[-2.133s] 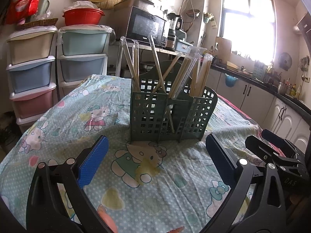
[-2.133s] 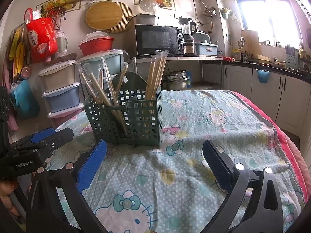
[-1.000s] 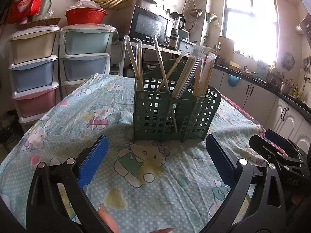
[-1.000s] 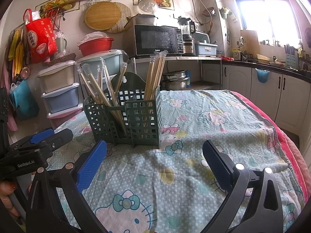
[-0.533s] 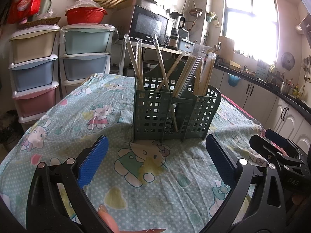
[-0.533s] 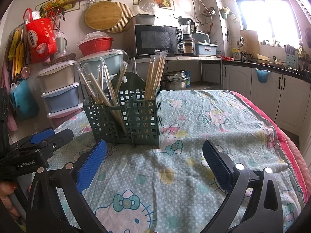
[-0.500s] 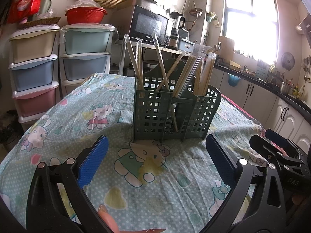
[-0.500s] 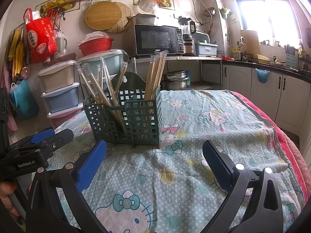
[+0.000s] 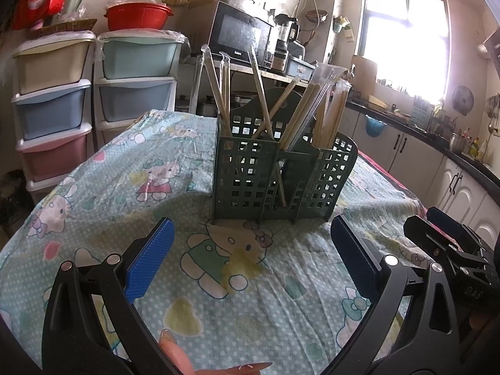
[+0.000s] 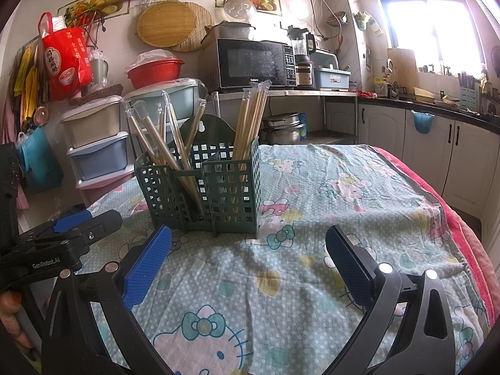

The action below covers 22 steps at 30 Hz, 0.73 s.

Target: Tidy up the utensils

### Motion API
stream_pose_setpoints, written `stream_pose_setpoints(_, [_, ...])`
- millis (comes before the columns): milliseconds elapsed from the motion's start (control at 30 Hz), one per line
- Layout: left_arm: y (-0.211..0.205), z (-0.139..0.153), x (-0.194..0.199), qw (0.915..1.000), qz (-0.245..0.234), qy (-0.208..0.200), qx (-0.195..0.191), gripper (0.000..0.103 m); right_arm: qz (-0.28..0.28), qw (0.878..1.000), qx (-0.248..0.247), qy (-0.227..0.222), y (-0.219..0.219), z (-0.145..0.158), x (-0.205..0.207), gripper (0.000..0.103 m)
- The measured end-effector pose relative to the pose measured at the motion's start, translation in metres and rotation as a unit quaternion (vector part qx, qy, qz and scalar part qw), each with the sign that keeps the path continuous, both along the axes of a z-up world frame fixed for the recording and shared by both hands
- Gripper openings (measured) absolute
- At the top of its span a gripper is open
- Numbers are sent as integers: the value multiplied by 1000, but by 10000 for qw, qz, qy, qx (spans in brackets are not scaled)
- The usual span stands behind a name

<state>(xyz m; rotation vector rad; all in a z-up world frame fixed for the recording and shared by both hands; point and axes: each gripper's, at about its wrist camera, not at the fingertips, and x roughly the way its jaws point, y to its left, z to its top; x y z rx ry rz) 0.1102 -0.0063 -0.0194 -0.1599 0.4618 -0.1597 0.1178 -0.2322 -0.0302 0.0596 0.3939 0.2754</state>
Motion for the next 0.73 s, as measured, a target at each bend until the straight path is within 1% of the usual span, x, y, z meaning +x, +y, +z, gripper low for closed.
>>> stream_pose_setpoints(200, [-2,0,3,9999,28,109,25,92,-41,9999,-13,95,0,-5,3,96])
stream_pose_setpoints(300, [-2,1,4,9999,72,127,49,92,-111,9997,13,221,-3,-6,5,96])
stream_pose_setpoints(433, [0,4,3,9998,164,122,74,92,-261,9984,90,496,-14,-5,13,96])
stream_pose_setpoints(500, [9,8,8,9993,247,274,36,92,-496,9961,52,731,-30,-2,24,96])
stream_pose_setpoints(533, [17,10,14,9986,307,424,76,92,-593,9943,48,881,-39,-2,32,96])
stream_pose_setpoints(600, [38,14,28,9959,605,602,292,92,-1074,9840,-65,1421,-71,-3,59,96])
stream_pose_setpoints(633, [50,15,37,9930,801,728,470,92,-1202,9799,-117,1588,-82,-5,68,96])
stream_pose_setpoints(667, [67,14,50,9877,1065,918,682,92,-1399,9741,-193,1766,-99,-9,81,96])
stream_pose_setpoints(700, [78,13,58,9838,1279,993,776,92,-1567,9683,-309,1921,-111,-14,93,96])
stream_pose_setpoints(733, [92,9,70,9781,1536,1092,880,92,-1759,9591,-469,2169,-127,-23,108,96])
